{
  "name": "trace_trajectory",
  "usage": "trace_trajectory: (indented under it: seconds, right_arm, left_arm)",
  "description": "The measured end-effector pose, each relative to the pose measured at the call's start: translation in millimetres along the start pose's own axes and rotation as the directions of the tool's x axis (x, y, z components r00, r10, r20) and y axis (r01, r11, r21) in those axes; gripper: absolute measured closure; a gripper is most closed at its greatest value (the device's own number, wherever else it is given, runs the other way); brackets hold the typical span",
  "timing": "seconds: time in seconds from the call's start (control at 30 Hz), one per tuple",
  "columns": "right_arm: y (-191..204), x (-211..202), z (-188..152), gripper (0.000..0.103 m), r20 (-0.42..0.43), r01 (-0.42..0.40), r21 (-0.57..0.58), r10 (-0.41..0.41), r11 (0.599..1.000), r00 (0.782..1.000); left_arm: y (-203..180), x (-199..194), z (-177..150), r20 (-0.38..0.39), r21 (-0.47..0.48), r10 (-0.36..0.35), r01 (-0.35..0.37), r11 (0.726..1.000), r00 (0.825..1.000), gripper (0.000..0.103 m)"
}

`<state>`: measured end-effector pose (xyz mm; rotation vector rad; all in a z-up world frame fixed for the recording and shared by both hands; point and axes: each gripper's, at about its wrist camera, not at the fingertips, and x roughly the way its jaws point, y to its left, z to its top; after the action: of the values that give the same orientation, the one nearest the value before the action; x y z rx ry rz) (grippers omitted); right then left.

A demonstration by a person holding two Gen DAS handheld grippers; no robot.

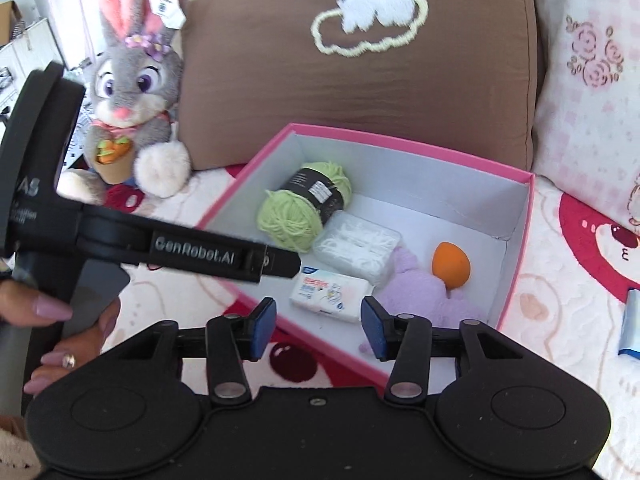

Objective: Organize objects
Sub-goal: 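Open the left tool and pull it back out of the box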

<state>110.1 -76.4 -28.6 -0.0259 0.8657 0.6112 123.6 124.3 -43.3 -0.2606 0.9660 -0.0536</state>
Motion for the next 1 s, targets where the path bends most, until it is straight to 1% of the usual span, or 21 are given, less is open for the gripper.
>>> trace_trajectory:
  seconds: [0.1, 0.2, 0.23, 0.27, 0.3, 0.37, 0.43, 0.5, 0.53, 0.57, 0.6, 0.67, 0.73, 0.83, 0.93, 1.0]
  right_arm:
    - [5.8, -14.7, -5.9, 0.046, 0.015, 0.010, -0.026, -0.009, 1.000, 1.000]
    - [8.7, -28.0, -9.7, 0.042, 0.027, 0.017, -0.035, -0.016, 0.999, 1.000]
    - [9.7, -32.5, -10.4, 0.041, 0.031, 0.019, -0.039, -0.018, 0.999, 0.999]
    - [10.6, -36.6, -10.8, 0.041, 0.037, 0.020, -0.044, -0.019, 0.999, 0.999]
    - [11.3, -40.9, -11.1, 0.040, 0.043, 0.020, -0.048, -0.018, 0.999, 0.999]
    - [11.2, -48.9, -11.6, 0.036, 0.053, 0.020, -0.048, -0.017, 0.999, 0.998]
    - [10.2, -56.9, -13.4, 0.032, 0.060, 0.026, -0.044, -0.024, 0.999, 0.998]
    - [10.7, -65.0, -17.0, 0.025, 0.065, 0.041, -0.051, -0.037, 0.998, 0.997]
    - [10.7, -68.9, -19.2, 0.024, 0.069, 0.051, -0.055, -0.047, 0.997, 0.997]
    - [11.1, -72.8, -21.6, 0.022, 0.072, 0.059, -0.059, -0.055, 0.996, 0.996]
    - [11.7, -76.5, -23.6, 0.022, 0.076, 0.063, -0.063, -0.058, 0.996, 0.995]
    - [13.3, -83.2, -26.7, 0.020, 0.080, 0.062, -0.071, -0.057, 0.996, 0.995]
    - [16.5, -89.0, -28.2, 0.019, 0.079, 0.065, -0.091, -0.058, 0.994, 0.995]
    - [21.8, -96.7, -30.8, 0.015, 0.076, 0.075, -0.117, -0.067, 0.990, 0.995]
    - [24.0, -105.6, -34.0, 0.012, 0.074, 0.087, -0.126, -0.078, 0.988, 0.994]
    - [23.8, -110.5, -35.6, 0.010, 0.071, 0.094, -0.119, -0.086, 0.988, 0.994]
  left_arm:
    - [-4.3, -20.6, 1.0, 0.021, 0.001, 0.004, -0.004, 1.000, 1.000, 0.018]
    - [-7.6, -40.8, 0.9, 0.024, 0.009, -0.015, 0.015, 1.000, 1.000, 0.013]
    - [-9.0, -46.1, 0.2, 0.022, 0.015, -0.021, 0.021, 1.000, 1.000, 0.012]
    - [-11.8, -51.6, -1.4, 0.019, 0.029, -0.022, 0.021, 0.999, 1.000, 0.008]
    - [-15.2, -56.0, -3.2, 0.016, 0.051, -0.013, 0.013, 0.999, 1.000, 0.006]
    - [-21.8, -64.4, -8.0, 0.018, 0.087, 0.010, -0.011, 0.996, 1.000, 0.006]
    - [-26.4, -71.3, -11.9, 0.017, 0.090, 0.010, -0.012, 0.996, 1.000, 0.006]
    - [-24.9, -78.8, -12.0, 0.010, 0.050, -0.043, 0.043, 0.998, 0.999, 0.006]
    - [-23.2, -82.1, -12.0, 0.010, 0.022, -0.058, 0.058, 0.998, 0.998, 0.006]
    - [-22.7, -86.7, -13.1, 0.016, 0.002, -0.058, 0.058, 0.998, 0.998, 0.006]
    - [-23.2, -90.7, -14.1, 0.022, 0.003, -0.051, 0.051, 0.999, 0.998, 0.006]
    - [-25.4, -97.1, -16.2, 0.025, 0.025, -0.035, 0.035, 0.999, 0.999, 0.006]
    - [-26.4, -103.8, -19.2, 0.028, 0.028, -0.026, 0.025, 0.999, 0.999, 0.006]
    - [-29.5, -113.5, -26.1, 0.028, 0.036, -0.029, 0.028, 0.999, 0.999, 0.006]
    - [-36.9, -121.7, -35.2, 0.023, 0.065, -0.040, 0.039, 0.997, 0.999, 0.004]
    - [-44.0, -128.0, -43.0, 0.023, 0.090, -0.027, 0.025, 0.996, 0.999, 0.003]
